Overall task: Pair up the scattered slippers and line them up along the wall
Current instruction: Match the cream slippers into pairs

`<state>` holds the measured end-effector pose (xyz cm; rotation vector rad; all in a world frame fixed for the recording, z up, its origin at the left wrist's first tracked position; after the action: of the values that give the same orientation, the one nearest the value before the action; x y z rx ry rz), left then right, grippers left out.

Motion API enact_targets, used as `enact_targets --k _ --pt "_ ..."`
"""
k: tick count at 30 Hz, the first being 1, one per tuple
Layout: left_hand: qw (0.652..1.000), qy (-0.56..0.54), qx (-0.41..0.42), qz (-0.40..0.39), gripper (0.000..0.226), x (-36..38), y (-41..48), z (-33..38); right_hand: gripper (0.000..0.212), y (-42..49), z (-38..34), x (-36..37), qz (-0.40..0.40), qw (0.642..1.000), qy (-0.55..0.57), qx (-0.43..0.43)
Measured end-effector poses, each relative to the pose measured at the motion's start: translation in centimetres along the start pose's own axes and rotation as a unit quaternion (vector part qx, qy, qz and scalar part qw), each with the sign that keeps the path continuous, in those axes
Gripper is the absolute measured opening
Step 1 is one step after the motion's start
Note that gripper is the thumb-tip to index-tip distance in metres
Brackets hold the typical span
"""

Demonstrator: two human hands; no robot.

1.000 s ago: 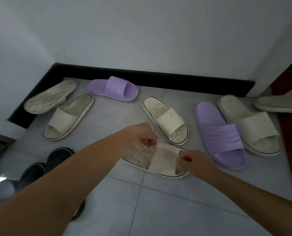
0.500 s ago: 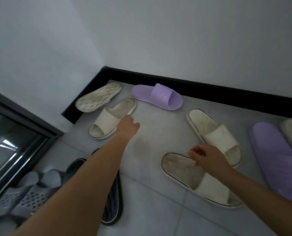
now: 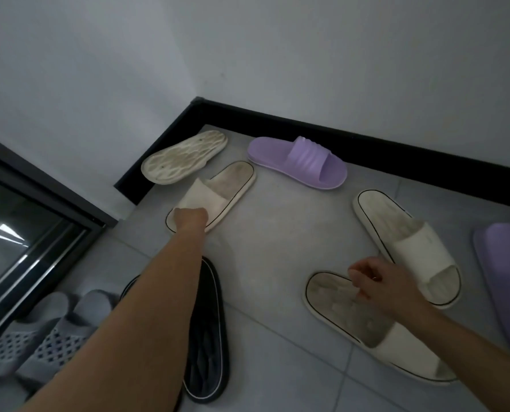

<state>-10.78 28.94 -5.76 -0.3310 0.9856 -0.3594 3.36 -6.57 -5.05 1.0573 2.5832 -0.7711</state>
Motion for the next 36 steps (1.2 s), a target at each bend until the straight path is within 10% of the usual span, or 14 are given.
enact_targets --k 3,7,10,15,24,30,36 --pt "0.971 -0.227 -0.082 0.010 0.046 0.9 -0.7 0.0 0.018 0.0 0.1 0.0 0.006 1.000 0.014 0.006" --pt "0.997 -0.073 -0.011 0.035 0.068 1.2 -1.9 1.7 0.018 -0.3 0.0 0.0 0.001 1.000 -0.003 -0.001" --pt "0.933 -0.345 -0.091 0.057 0.056 1.4 -3.4 1.8 0.015 -0.7 -0.1 -0.4 -0.001 1.000 -0.023 -0.015" --pt "0.919 -0.377 0.035 0.106 0.046 -0.5 -4.5 3.8 0.011 -1.7 0.1 -2.3 0.026 0.996 -0.083 -0.035" --pt "0.954 -0.046 0.278 -0.105 0.035 4.1 -10.7 10.4 0.091 -5.3 5.5 -4.6 0.025 0.897 -0.409 0.166" --pt "0.902 0.157 0.325 -0.237 0.038 8.7 -15.3 10.8 0.105 -5.8 6.3 -4.8 -0.029 0.939 -0.287 0.189" --pt "0.824 0.265 0.383 -0.322 0.046 13.4 -20.5 10.0 0.069 -9.6 8.3 -7.4 -0.119 0.916 -0.366 0.114"
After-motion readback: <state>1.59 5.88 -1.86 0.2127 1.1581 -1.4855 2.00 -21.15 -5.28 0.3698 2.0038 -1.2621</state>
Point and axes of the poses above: each hand's wrist, its own y-axis towards the middle knuckle, its own x-axis out of the palm, z = x × y, the point moved 5 cm from there along y, towards the middle knuckle, and after that the axes turned 2 degrees about -y, right-handed, at the moved point
